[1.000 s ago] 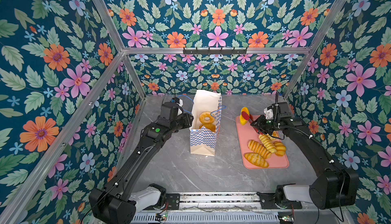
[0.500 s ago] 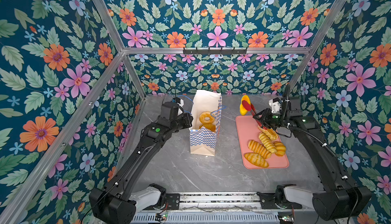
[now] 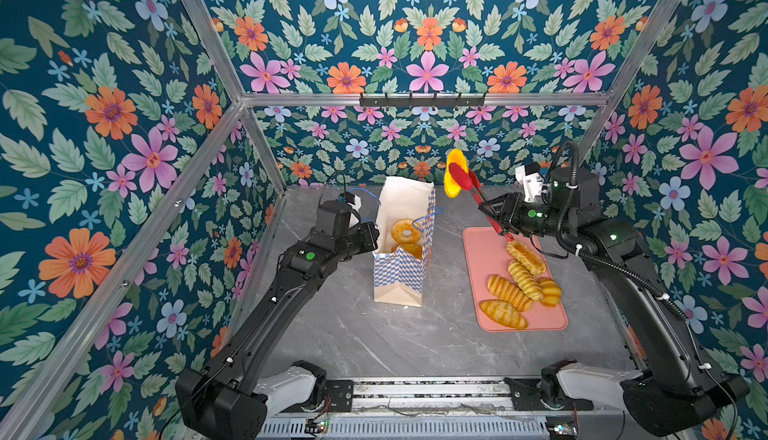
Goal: Place the fake bread into the paper bag
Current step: 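Lift the yellow slice with the tongs and carry it over the bag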
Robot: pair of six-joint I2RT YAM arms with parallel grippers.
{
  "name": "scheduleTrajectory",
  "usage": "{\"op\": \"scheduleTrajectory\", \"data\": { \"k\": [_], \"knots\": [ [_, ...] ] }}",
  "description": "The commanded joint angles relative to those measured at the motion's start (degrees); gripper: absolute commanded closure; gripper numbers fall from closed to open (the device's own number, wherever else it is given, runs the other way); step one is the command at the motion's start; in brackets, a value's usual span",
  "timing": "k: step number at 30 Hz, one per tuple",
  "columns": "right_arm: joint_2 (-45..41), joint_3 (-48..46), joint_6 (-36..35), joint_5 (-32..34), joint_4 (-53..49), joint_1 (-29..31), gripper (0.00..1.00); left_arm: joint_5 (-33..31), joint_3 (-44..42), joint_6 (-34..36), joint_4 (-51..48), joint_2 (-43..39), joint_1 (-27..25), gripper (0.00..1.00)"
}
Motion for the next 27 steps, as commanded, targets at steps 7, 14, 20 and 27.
{"op": "scheduleTrajectory", "data": {
  "k": [7, 14, 20, 27],
  "knots": [
    [6.35, 7.88, 2.8, 13.54, 7.5, 15.12, 0.69, 0.0, -0.84, -0.25, 1.82, -0.45, -0.01, 0.94],
    [10.06, 6.08, 8.28, 17.38, 14.69, 19.52, 0.72, 0.55, -1.78, -0.49, 2.6, -0.49, -0.05, 0.94],
    [13.18, 7.11, 10.16, 17.99, 16.62, 21.23, 0.72, 0.46, -1.59, -0.36, 2.61, -0.41, -0.08, 0.94],
    [15.59, 7.27, 11.18, 17.55, 16.66, 21.97, 0.72, 0.48, -1.93, -0.68, 2.96, -0.66, -0.07, 0.95]
  ]
}}
